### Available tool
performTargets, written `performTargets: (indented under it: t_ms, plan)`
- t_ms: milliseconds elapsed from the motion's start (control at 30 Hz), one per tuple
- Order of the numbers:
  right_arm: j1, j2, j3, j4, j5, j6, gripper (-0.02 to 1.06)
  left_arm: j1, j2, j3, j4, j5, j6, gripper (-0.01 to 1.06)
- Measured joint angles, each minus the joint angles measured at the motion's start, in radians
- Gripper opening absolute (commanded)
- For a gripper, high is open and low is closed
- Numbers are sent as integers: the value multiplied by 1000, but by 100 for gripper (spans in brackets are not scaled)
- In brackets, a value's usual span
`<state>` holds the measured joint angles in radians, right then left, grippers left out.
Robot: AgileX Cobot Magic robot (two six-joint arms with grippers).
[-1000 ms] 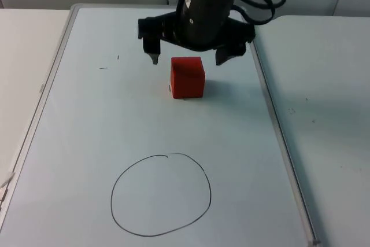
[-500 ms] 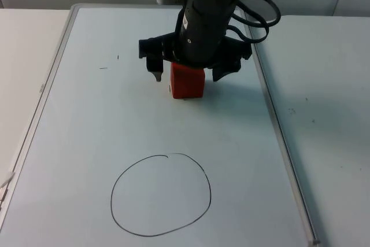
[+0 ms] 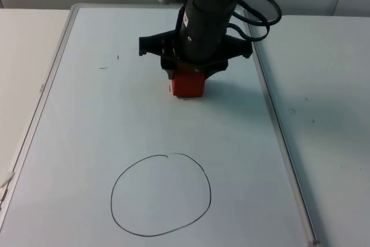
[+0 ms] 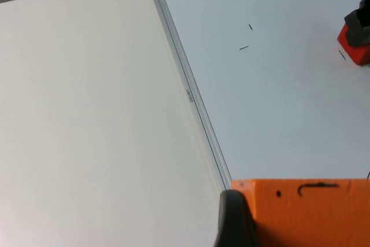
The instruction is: Pick up one cube with the left hand and another cube with the right hand. First place the cube in the right hand at the target position, then stack the cube in the left hand on top.
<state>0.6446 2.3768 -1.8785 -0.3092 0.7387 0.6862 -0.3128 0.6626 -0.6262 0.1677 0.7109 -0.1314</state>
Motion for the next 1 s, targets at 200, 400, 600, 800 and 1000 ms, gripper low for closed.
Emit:
performTargets:
  t_ms: [200,400,600,800,1000]
  plan:
    - [0,-125,0,4,53,-116,0,0,0,0,0,0,0,18]
    - [0,-308,-2,9,155,-277,0,0,0,0,0,0,-3,18]
    - [0,-468,-4,101,277,-485,0,0,0,0,0,0,-3,18]
    - [19,-543,-4,186,317,-620,0,0,0,0,2,-1,-3,18]
    - [143,-594,78,117,288,-648,0,0,0,0,10,-1,-3,18]
